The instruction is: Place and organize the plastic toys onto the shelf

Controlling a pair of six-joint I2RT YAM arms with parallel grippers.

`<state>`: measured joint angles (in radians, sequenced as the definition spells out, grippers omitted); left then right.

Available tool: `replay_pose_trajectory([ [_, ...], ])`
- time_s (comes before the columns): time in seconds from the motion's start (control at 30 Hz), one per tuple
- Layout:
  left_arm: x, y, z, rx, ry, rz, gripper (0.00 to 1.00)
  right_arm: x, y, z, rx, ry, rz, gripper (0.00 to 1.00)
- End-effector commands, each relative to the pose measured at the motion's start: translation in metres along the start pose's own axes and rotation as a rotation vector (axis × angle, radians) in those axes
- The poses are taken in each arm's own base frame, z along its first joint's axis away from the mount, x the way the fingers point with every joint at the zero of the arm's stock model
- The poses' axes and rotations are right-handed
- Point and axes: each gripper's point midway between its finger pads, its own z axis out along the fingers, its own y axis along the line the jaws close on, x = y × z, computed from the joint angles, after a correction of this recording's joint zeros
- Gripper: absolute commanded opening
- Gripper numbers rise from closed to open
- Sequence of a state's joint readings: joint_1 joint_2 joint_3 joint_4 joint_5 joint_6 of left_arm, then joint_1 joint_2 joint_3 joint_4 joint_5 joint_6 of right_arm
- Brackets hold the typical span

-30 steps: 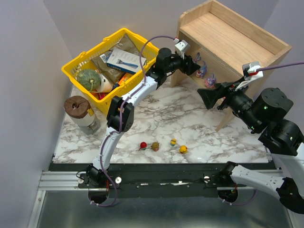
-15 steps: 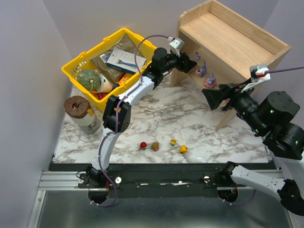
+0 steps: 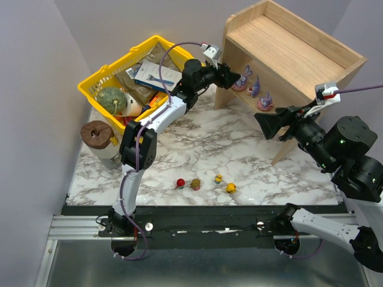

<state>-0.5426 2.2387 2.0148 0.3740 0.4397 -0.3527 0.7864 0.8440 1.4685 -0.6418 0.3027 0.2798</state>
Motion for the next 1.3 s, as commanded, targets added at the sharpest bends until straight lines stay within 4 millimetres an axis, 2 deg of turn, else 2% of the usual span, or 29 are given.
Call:
replay_pose_trajectory([
  [0.0,-0.033,-0.021,-0.016,0.020,-0.054,0.026,0.75,0.008,-0.006,-0.002,0.030,0.024,0.000,0.83],
  [0.03,-0.039,-0.029,-0.020,0.031,-0.059,0.032,0.75,0.007,-0.007,-0.002,0.034,0.021,0.002,0.83],
  [0.07,-0.030,-0.032,-0.022,0.034,-0.039,0.024,0.74,0.007,-0.007,-0.002,0.036,0.022,0.001,0.83],
  [0.13,-0.033,-0.042,-0.027,0.045,-0.034,0.036,0.73,0.007,-0.008,-0.002,0.040,0.021,0.004,0.83],
  [0.2,-0.020,-0.046,-0.032,0.035,-0.004,0.025,0.72,0.010,-0.008,0.000,0.043,0.031,0.007,0.83],
  [0.23,-0.028,-0.052,-0.036,0.038,-0.012,0.028,0.72,0.011,-0.009,0.000,0.049,0.038,0.004,0.83],
  [0.3,-0.017,-0.054,-0.044,0.015,0.015,0.011,0.71,0.013,-0.009,0.002,0.062,0.055,0.006,0.83],
  [0.33,-0.025,-0.060,-0.050,0.016,0.008,0.012,0.71,0.017,-0.012,0.002,0.081,0.073,0.005,0.83],
  [0.37,-0.013,-0.059,-0.057,0.005,0.039,-0.003,0.71,0.018,-0.013,0.003,0.087,0.083,0.004,0.83],
  [0.4,-0.011,-0.057,-0.062,-0.024,0.046,-0.007,0.71,0.019,-0.012,0.007,0.092,0.097,0.000,0.83],
  [0.43,-0.024,-0.064,-0.071,-0.030,0.032,0.000,0.71,0.021,-0.012,0.008,0.093,0.110,-0.002,0.83],
  [0.47,-0.009,-0.061,-0.081,-0.056,0.078,-0.007,0.71,0.029,-0.012,0.009,0.098,0.146,-0.011,0.83],
  [0.5,-0.007,-0.062,-0.088,-0.075,0.091,-0.006,0.72,0.032,-0.011,0.011,0.092,0.164,-0.017,0.83],
  [0.53,-0.023,-0.062,-0.100,-0.126,0.069,0.006,0.73,0.042,-0.006,0.016,0.068,0.203,-0.031,0.83],
  [0.57,-0.005,-0.056,-0.112,-0.169,0.128,-0.004,0.78,0.051,-0.004,0.018,0.053,0.239,-0.044,0.84],
  [0.6,-0.005,-0.055,-0.122,-0.195,0.141,0.004,0.82,0.059,0.000,0.019,0.027,0.268,-0.057,0.84],
  [0.63,-0.021,-0.053,-0.136,-0.255,0.117,0.022,0.86,0.072,0.010,0.022,-0.042,0.318,-0.084,0.84],
  [0.67,-0.003,-0.048,-0.151,-0.301,0.179,0.014,0.94,0.091,0.013,0.024,-0.076,0.369,-0.109,0.84],
  [0.7,-0.003,-0.044,-0.162,-0.339,0.190,0.031,0.98,0.104,0.019,0.025,-0.121,0.403,-0.120,0.84],
  [0.73,-0.017,-0.049,-0.176,-0.362,0.167,0.048,0.99,0.118,0.028,0.024,-0.193,0.446,-0.129,0.84],
  [0.77,-0.004,-0.038,-0.193,-0.437,0.208,0.047,0.99,0.144,0.031,0.027,-0.232,0.502,-0.132,0.84],
  [0.83,-0.014,-0.037,-0.215,-0.499,0.202,0.058,0.99,0.167,0.042,0.030,-0.313,0.537,-0.122,0.84],
  [0.87,-0.003,-0.033,-0.228,-0.542,0.240,0.055,0.99,0.180,0.043,0.032,-0.327,0.559,-0.116,0.84],
  [0.9,-0.003,-0.032,-0.235,-0.559,0.248,0.056,0.99,0.209,0.038,0.031,-0.331,0.617,-0.117,0.84],
  [0.93,-0.009,-0.035,-0.244,-0.573,0.237,0.053,0.99,0.218,0.041,0.036,-0.352,0.620,-0.111,0.84],
  [0.97,0.001,-0.033,-0.254,-0.595,0.270,0.046,0.99,0.229,0.040,0.037,-0.353,0.643,-0.109,0.84],
  [1.0,-0.001,-0.032,-0.260,-0.617,0.269,0.043,0.99,0.255,0.035,0.038,-0.348,0.712,-0.111,0.84],
  [1.13,-0.002,-0.038,-0.283,-0.634,0.260,0.033,0.99,0.305,0.032,0.038,-0.376,0.863,-0.130,0.80],
  [1.27,0.001,-0.042,-0.295,-0.637,0.268,0.028,0.99,0.340,0.023,0.036,-0.361,0.967,-0.158,0.75],
])
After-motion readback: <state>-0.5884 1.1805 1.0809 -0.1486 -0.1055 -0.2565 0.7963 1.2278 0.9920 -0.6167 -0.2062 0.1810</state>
